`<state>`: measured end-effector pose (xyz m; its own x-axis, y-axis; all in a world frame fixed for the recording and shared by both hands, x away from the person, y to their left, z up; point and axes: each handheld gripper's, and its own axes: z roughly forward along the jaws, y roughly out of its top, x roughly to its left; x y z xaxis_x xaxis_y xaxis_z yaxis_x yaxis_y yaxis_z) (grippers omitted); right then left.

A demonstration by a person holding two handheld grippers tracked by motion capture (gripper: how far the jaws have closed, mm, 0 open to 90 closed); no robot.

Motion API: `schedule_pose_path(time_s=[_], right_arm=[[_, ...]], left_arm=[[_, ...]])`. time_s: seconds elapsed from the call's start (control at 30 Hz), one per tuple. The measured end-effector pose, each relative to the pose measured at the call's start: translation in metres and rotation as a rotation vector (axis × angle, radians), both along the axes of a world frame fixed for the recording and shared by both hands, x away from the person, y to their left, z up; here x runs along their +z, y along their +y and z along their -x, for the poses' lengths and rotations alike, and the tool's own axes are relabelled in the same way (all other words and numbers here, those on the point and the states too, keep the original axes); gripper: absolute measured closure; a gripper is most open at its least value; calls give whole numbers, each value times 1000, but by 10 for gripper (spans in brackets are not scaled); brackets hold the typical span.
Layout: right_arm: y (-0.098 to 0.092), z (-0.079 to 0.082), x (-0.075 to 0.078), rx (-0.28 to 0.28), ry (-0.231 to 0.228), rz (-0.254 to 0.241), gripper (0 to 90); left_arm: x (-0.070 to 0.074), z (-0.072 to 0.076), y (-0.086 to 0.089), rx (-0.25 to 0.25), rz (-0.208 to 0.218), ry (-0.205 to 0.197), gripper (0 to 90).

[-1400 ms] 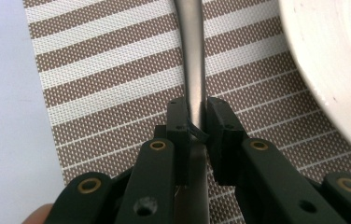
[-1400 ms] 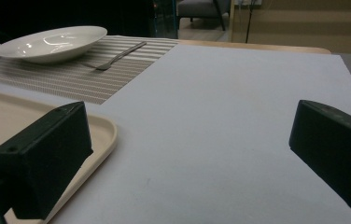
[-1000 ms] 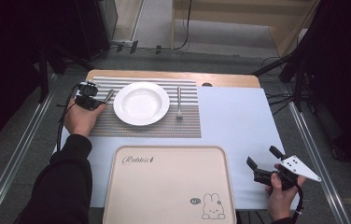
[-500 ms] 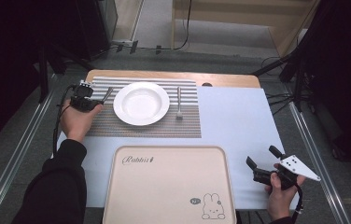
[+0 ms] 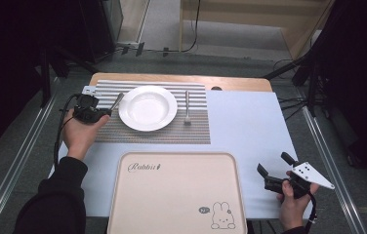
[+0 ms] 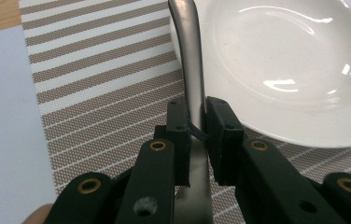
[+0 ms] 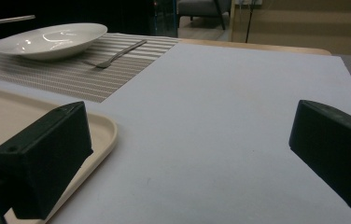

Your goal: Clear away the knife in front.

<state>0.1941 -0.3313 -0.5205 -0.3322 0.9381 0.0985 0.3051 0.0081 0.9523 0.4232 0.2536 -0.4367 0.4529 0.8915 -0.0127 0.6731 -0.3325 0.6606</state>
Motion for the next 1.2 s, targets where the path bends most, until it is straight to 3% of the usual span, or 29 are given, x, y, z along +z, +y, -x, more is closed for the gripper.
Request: schedule_pose_path(time_s=[0.5, 1.2], right_arm=[[1, 0, 0, 2, 1, 4, 0], [1, 0, 0, 5, -2, 6, 0]], left_arm=[[15, 39, -15, -79, 34, -59, 801], [17, 106, -35, -180, 74, -105, 801]])
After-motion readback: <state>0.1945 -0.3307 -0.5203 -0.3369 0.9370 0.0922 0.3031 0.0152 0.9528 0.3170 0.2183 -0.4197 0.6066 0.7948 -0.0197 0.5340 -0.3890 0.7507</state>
